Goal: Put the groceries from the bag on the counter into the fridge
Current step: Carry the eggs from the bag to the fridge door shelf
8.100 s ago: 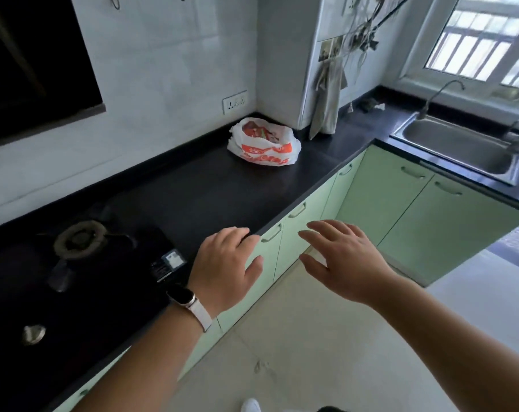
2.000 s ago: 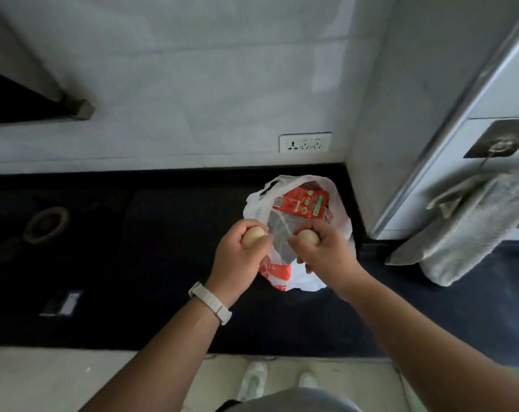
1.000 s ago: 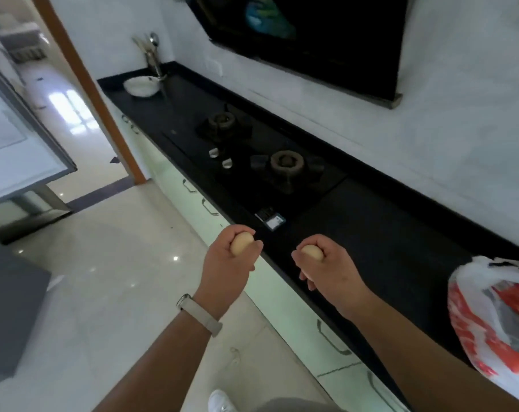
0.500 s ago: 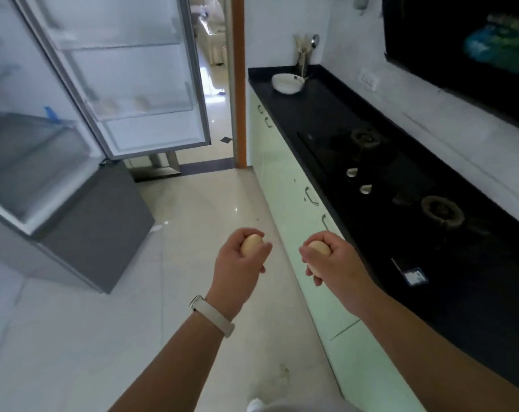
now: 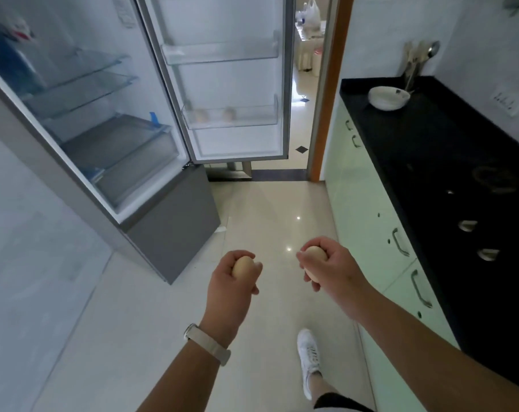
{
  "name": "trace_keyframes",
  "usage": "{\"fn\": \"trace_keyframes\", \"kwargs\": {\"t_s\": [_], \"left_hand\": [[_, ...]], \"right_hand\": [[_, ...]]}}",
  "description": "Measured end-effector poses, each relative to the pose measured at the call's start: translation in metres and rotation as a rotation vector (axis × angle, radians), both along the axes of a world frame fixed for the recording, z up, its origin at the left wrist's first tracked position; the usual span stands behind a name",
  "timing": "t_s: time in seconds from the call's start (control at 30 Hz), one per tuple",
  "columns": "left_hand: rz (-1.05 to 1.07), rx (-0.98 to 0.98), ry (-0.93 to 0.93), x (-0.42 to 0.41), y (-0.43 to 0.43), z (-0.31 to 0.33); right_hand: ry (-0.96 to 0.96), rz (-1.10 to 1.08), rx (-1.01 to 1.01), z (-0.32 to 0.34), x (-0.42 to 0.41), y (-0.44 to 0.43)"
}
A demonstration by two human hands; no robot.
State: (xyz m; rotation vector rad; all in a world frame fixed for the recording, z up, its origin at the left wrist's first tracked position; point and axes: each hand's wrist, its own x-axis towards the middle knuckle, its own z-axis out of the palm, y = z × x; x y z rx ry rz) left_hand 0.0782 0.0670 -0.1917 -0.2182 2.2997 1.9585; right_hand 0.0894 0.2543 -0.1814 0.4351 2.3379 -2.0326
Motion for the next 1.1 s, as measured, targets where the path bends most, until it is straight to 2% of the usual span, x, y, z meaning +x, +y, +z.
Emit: {"fn": "trace_keyframes", "kwargs": {"t_s": [0.37,0.57,0.8,1.1], "left_hand": [[0.016,-0.091,0.029,-0.167,0.076,0.016],[0.074,-0.094,0.065,-0.231,0.105,0.031],[0.136,-0.089,0.090,-0.282,0.094,0.040],[0.232,-0.027,0.098,-0.372,0.048,0.022]], "right_hand": [[0.009,0.042,-0.064,0.007,-0.178,0.084],[0.035,0.073,-0.075,0.015,-0.254,0.115],[0.033,0.173,-0.061,0.020,-0.313,0.103],[0.000,0.175,-0.001,0.006,-0.398,0.060]]}}
